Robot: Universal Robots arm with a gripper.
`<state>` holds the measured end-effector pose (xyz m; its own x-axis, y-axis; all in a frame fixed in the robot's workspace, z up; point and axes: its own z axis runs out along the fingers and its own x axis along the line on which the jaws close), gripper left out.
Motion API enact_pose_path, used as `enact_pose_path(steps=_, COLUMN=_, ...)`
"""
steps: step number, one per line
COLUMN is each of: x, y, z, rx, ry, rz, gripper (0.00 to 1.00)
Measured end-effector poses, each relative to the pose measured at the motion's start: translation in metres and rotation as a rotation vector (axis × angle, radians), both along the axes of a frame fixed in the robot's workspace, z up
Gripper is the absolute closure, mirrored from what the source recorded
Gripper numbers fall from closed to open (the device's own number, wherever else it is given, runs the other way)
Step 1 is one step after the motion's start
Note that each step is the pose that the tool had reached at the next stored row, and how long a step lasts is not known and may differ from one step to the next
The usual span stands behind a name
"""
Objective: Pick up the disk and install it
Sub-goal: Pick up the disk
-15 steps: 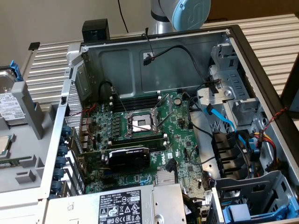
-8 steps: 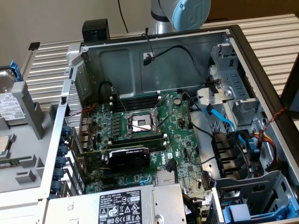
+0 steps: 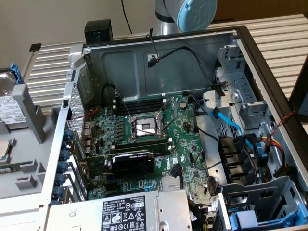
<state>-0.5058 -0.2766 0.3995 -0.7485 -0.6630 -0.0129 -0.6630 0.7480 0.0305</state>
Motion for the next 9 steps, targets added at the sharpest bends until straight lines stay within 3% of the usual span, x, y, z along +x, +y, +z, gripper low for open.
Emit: enact_pose_path(steps=9, x=0.0, y=-0.0001, z=0.0, rx=0.0, ry=0.0, rz=0.164, gripper=0.89)
